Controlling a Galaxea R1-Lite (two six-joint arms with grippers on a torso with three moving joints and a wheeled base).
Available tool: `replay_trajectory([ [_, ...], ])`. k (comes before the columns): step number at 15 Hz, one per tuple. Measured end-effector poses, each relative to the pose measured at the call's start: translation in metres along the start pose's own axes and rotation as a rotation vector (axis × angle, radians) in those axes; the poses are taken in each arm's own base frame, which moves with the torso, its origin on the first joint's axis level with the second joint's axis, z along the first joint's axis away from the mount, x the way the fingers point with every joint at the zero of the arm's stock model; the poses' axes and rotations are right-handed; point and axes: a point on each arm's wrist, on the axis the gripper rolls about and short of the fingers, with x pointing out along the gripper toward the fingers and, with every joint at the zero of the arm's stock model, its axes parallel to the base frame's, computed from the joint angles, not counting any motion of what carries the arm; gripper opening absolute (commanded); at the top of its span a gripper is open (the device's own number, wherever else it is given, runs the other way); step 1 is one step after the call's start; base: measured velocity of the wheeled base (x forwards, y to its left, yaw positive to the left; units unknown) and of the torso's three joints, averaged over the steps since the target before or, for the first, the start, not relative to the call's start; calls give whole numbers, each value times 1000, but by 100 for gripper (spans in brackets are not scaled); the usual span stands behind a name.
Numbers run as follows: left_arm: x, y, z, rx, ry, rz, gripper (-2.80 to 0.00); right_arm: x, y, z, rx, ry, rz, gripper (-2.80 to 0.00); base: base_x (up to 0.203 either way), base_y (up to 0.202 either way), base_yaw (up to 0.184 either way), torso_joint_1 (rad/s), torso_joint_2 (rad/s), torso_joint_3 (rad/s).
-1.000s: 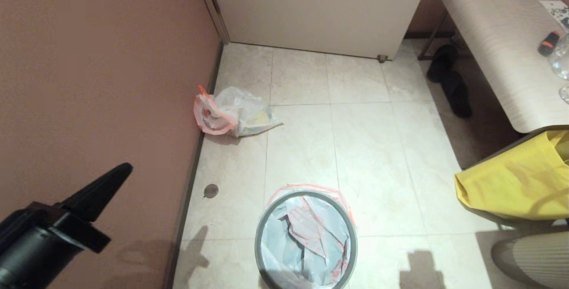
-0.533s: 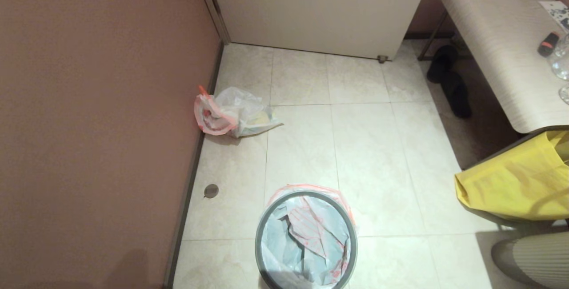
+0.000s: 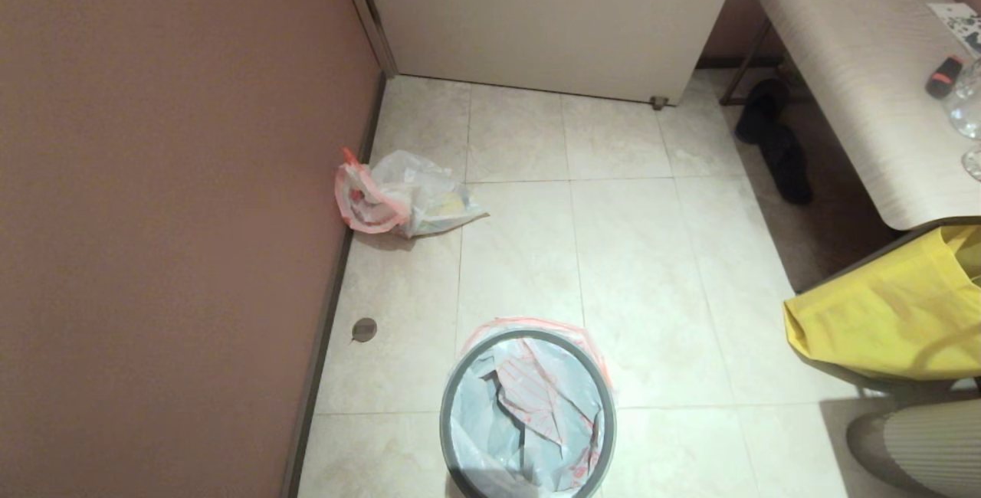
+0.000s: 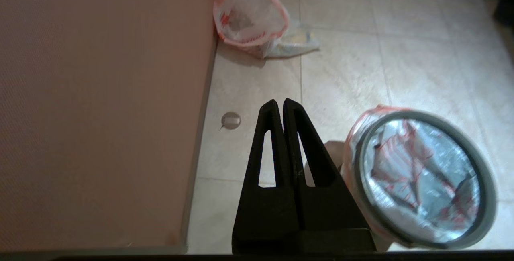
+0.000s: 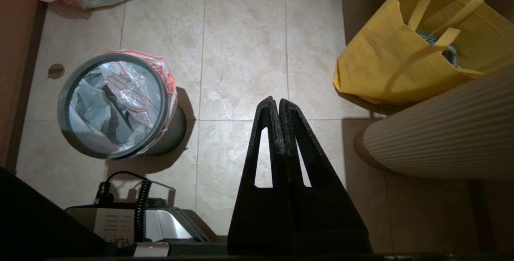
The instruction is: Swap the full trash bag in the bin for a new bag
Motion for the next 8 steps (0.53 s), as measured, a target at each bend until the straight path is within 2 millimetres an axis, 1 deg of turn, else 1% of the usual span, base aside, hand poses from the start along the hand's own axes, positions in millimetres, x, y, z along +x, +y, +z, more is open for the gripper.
replay_trajectory([
  [2, 3, 1, -17, 42, 21, 2, -280, 1, -1, -19, 0, -1, -37, -280, 0, 0, 0, 0, 0, 0],
  [4, 6, 2, -23, 73, -6, -8, -280, 6, -2, -36, -4, -30, -55, -280, 0, 0, 0, 0, 0, 0],
  [6, 6, 2, -30, 108, 35, -18, -280, 18, -3, -48, -11, -84, -73, -280, 0, 0, 0, 0, 0, 0],
  [8, 6, 3, -37, 122, 93, -35, -280, 38, -4, -61, -14, -115, -99, -280, 0, 0, 0, 0, 0, 0],
])
